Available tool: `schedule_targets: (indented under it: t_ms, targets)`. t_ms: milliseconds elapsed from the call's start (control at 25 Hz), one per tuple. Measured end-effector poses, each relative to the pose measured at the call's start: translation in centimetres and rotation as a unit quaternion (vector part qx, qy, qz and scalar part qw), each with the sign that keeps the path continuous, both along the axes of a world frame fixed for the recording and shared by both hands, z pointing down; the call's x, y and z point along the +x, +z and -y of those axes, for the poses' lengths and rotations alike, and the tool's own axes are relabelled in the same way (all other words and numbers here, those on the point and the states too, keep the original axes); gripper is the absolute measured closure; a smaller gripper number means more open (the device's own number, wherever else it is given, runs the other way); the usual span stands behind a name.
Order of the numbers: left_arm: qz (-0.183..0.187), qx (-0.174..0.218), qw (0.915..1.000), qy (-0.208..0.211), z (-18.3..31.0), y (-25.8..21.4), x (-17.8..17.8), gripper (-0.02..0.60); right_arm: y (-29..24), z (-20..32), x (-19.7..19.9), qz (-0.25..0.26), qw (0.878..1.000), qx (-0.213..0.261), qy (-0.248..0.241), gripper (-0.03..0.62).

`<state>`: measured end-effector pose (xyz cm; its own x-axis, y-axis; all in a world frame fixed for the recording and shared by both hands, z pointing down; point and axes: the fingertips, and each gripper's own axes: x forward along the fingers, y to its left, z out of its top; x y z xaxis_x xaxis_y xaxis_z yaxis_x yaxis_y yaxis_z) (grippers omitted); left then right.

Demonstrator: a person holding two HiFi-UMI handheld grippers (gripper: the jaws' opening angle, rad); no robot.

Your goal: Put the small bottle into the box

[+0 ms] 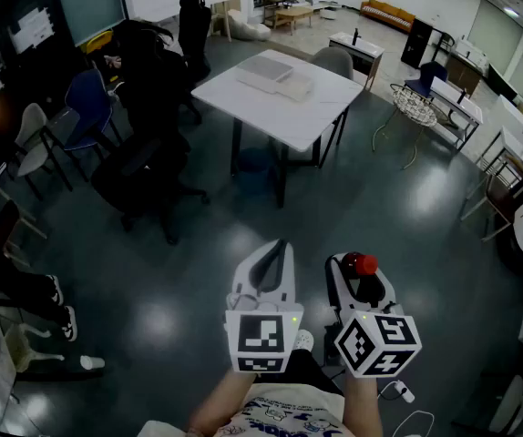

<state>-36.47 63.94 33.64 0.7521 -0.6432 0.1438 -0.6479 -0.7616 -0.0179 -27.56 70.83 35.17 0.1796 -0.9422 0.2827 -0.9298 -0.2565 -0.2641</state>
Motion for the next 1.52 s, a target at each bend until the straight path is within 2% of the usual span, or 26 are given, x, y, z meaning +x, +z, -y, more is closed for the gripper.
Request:
schedule_targets:
  t_ms: [440, 720, 1120, 1520]
  targets:
    - [0.004, -0.002, 1.0, -0.005, 0.4, 0.7, 1.5, 0.561, 0.7, 0.2, 1.7, 0.013, 1.0, 0.002, 0.001, 0.365]
    - [0.007, -0.002, 0.9999, -0.015, 1.5, 0.7, 4.7, 0.561, 1.0, 1.2, 4.9, 0.023, 1.0, 0.004, -0.01, 0.365]
    - [0.007, 0.007, 0.9987, -0.049, 2.7, 0.4, 10.4, 0.561, 0.6, 3.8, 11.0, 0.026, 0.998, 0.012, -0.054, 0.365]
    - [0.014, 0.008, 0.9969, -0.077, 4.2, 0.3, 13.0, 0.561, 0.9, 6.1, 14.0, 0.037, 0.996, 0.014, -0.083, 0.365]
